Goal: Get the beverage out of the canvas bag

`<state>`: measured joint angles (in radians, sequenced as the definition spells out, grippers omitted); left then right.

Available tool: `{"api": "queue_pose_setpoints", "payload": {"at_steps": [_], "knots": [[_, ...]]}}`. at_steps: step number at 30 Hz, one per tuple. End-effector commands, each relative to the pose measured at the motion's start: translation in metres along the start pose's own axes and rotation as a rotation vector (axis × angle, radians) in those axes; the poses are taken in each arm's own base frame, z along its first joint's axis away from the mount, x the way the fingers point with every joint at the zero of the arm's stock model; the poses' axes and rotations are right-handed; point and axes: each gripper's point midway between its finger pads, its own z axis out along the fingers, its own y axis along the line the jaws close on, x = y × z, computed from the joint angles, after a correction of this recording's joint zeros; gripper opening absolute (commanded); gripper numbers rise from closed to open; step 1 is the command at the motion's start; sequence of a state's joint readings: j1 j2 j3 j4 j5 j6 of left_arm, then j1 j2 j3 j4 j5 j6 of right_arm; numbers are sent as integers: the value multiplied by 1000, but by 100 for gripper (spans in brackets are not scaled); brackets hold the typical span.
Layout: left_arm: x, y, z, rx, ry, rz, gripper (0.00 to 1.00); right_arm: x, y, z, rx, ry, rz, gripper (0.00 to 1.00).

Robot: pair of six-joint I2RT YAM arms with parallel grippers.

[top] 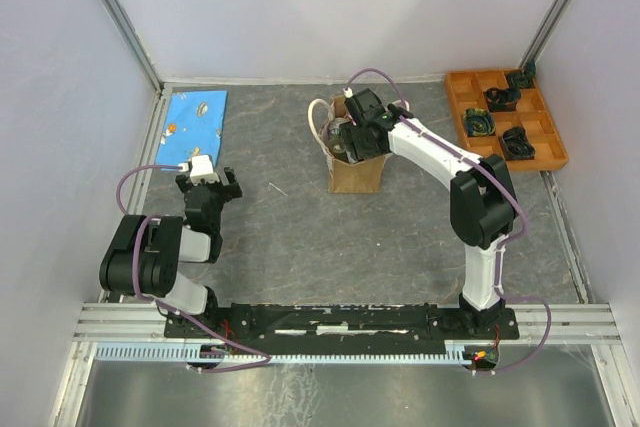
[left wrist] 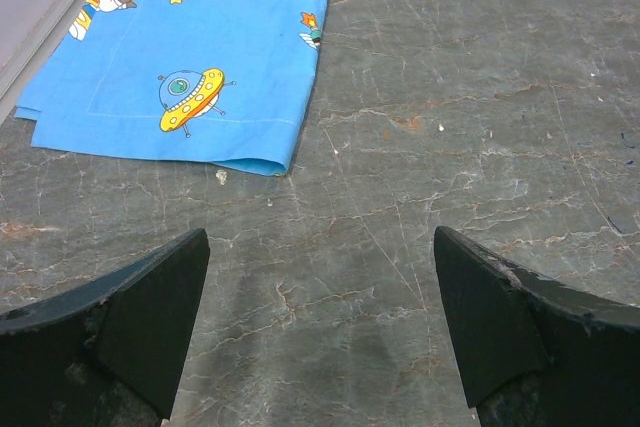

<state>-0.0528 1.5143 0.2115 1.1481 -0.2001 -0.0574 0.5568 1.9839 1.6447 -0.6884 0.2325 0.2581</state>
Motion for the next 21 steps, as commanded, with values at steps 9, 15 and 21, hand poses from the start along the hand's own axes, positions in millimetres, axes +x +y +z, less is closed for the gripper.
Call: {"api": "queue_pose_setpoints", "payload": {"at_steps": [9,15,21], "knots": [[-15,-1,6,1,-53,32,99,45,-18,15,73,135,-41,1],[-15,-1,6,1,-53,32,99,29,-22,4,85,91,-51,0],[-15,-1,6,2,-51,32,99,-13,-28,-24,98,-51,-34,0]]}}
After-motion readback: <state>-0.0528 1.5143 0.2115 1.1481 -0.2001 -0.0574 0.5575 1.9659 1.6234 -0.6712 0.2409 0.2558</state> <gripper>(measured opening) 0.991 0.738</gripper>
